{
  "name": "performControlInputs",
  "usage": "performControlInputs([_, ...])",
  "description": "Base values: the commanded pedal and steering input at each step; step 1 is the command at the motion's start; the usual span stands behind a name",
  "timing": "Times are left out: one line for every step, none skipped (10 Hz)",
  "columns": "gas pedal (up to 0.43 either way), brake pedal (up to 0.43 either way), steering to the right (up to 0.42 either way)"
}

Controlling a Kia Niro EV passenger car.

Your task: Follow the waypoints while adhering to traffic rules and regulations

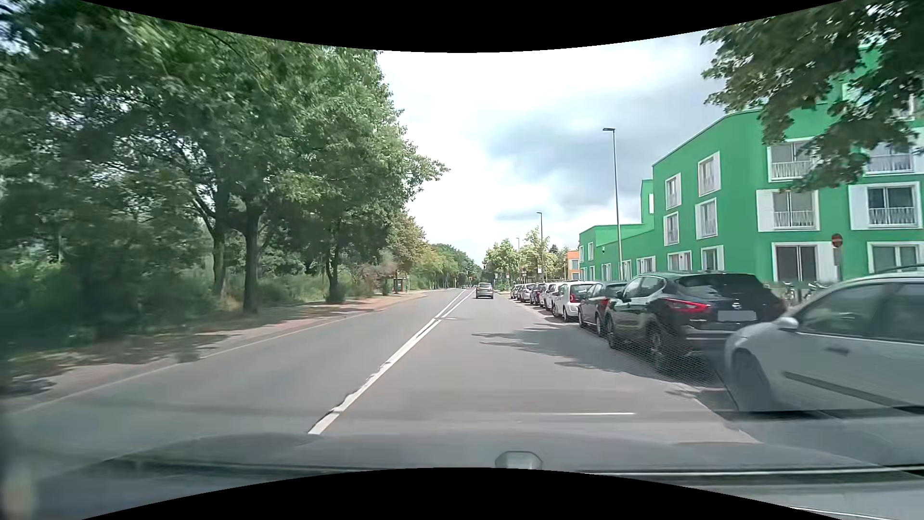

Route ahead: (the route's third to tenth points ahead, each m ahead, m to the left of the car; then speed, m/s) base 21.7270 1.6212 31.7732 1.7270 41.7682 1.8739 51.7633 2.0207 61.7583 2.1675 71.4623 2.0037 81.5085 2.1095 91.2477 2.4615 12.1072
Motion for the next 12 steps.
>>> performControlInputs([0.138, 0.018, 0.0])
performControlInputs([0.138, 0.012, 0.0])
performControlInputs([0.138, 0.018, 0.0])
performControlInputs([0.138, 0.018, 0.0])
performControlInputs([0.138, 0.018, 0.0])
performControlInputs([0.138, 0.012, 0.0])
performControlInputs([0.138, 0.018, 0.0])
performControlInputs([0.138, 0.018, 0.0])
performControlInputs([0.138, 0.012, 0.0])
performControlInputs([0.138, 0.018, 0.0])
performControlInputs([0.13, 0.018, 0.0])
performControlInputs([0.118, 0.012, 0.0])
